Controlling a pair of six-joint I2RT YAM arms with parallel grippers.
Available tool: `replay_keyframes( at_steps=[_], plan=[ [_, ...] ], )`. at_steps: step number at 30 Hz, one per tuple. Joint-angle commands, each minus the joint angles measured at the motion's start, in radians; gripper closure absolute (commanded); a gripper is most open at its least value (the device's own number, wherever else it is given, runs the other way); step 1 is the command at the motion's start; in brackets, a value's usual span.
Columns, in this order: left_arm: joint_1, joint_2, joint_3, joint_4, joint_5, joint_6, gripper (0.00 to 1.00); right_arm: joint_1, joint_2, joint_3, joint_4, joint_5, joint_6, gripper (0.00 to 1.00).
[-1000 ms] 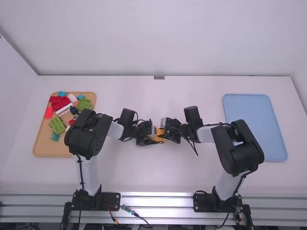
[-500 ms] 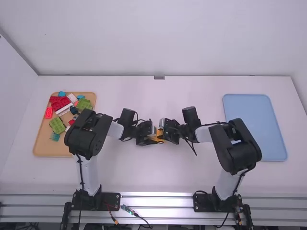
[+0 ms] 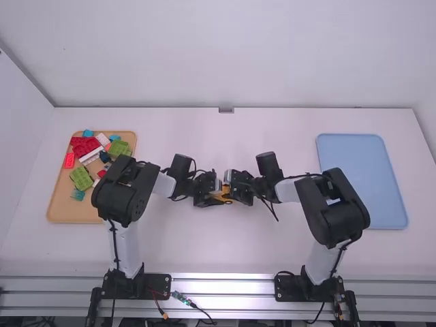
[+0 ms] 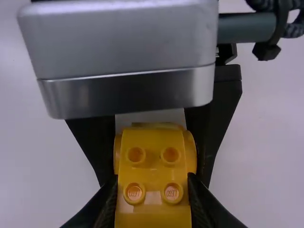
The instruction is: Assemble lego blocks to make yellow taxi
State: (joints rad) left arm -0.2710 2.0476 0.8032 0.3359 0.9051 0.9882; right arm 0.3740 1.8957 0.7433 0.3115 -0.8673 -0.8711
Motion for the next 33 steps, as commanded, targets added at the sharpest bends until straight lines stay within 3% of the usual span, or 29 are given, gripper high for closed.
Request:
replay_keyframes(
  at_steps=[1,33],
  plan=[
    [-0.004,0.039,-0.011,-0.018,-0.105,0.022,0.98,-0.001,0.012,0.015,-0.005,0.015,-0.012,1.00],
    [-0.004,0.039,-0.011,-0.027,-0.098,0.031,0.98,0.000,0.024,0.043,-0.080,0.053,-0.053,1.00]
  ],
)
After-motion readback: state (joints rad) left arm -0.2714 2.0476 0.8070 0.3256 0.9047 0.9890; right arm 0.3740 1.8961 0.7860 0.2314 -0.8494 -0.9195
